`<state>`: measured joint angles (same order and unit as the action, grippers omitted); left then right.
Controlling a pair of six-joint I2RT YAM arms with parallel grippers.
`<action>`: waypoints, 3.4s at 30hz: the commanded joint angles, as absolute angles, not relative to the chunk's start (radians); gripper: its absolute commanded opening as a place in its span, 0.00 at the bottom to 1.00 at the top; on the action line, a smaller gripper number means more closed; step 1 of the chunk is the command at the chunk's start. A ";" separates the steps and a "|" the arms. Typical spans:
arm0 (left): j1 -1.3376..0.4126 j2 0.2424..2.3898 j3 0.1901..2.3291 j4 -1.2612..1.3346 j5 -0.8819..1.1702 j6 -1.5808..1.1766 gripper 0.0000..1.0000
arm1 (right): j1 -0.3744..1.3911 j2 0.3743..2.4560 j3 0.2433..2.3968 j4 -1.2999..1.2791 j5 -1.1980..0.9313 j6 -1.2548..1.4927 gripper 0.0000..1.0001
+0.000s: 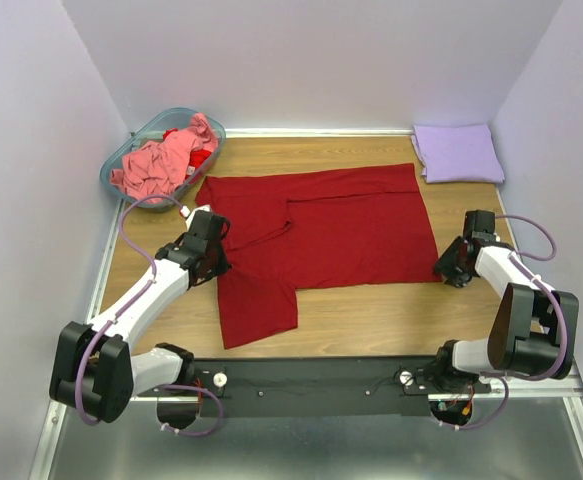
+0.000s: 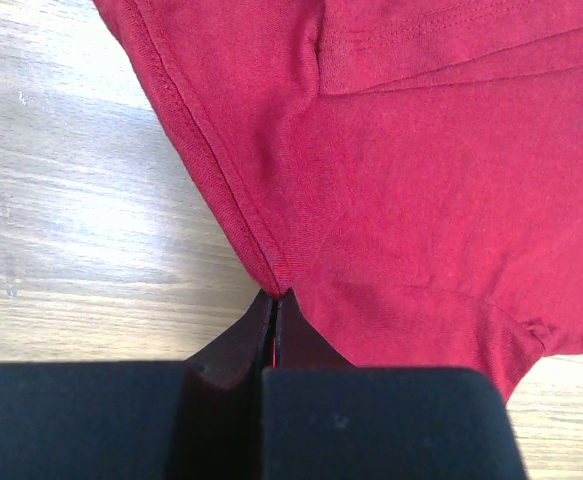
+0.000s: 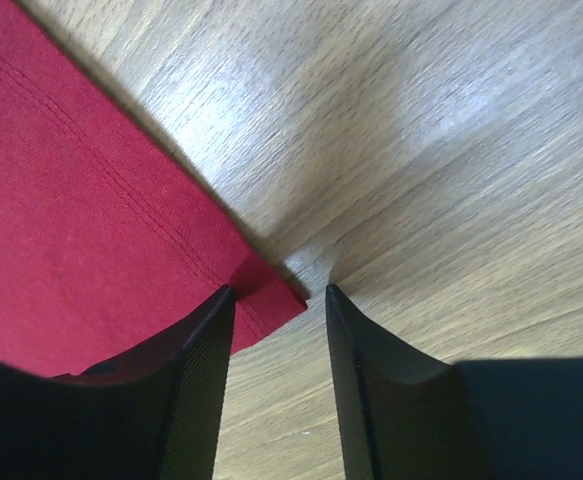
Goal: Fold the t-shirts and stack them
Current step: Fold the tshirt
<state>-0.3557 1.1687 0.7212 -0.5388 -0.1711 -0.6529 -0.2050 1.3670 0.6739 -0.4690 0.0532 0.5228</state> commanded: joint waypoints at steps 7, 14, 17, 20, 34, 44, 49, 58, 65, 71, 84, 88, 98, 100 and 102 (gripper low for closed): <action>-0.362 1.141 0.704 -0.523 -0.160 -0.643 0.00 | -0.210 1.362 0.658 -0.525 -0.026 0.531 0.47; -0.362 1.123 0.704 -0.520 -0.158 -0.640 0.00 | -0.210 1.358 0.670 -0.560 -0.009 0.537 0.47; -0.362 1.117 0.704 -0.520 -0.155 -0.638 0.00 | -0.210 1.362 0.676 -0.561 0.021 0.535 0.47; -0.362 1.114 0.706 -0.520 -0.153 -0.637 0.00 | -0.212 1.368 0.683 -0.561 0.043 0.529 0.43; -0.362 1.103 0.706 -0.529 -0.144 -0.640 0.00 | -0.210 1.382 0.709 -0.520 0.087 0.511 0.27; -0.362 1.111 0.704 -0.523 -0.140 -0.637 0.00 | -0.210 1.379 0.715 -0.494 0.074 0.512 0.34; -0.361 1.111 0.706 -0.523 -0.140 -0.635 0.00 | -0.210 1.390 0.721 -0.485 0.064 0.514 0.35; -0.362 1.112 0.704 -0.522 -0.137 -0.634 0.00 | -0.210 1.404 0.715 -0.453 0.028 0.511 0.35; -0.361 1.111 0.706 -0.523 -0.137 -0.634 0.00 | -0.212 1.405 0.690 -0.453 0.048 0.511 0.26; -0.361 1.108 0.710 -0.535 -0.126 -0.634 0.00 | -0.212 1.350 0.681 -0.475 0.069 0.505 0.00; -0.351 1.052 0.724 -0.617 -0.110 -0.624 0.00 | -0.210 1.244 0.770 -0.598 0.069 0.489 0.00; -0.299 1.084 0.724 -0.592 -0.098 -0.592 0.00 | -0.210 1.316 0.844 -0.583 0.017 0.508 0.00; -0.184 1.219 0.770 -0.511 -0.046 -0.492 0.00 | -0.209 1.505 0.983 -0.485 -0.063 0.523 0.00; -0.173 1.258 0.787 -0.500 -0.035 -0.471 0.00 | -0.209 1.549 1.000 -0.460 -0.098 0.522 0.00; -0.170 1.285 0.819 -0.499 -0.034 -0.463 0.00 | -0.209 1.583 1.032 -0.451 -0.116 0.520 0.00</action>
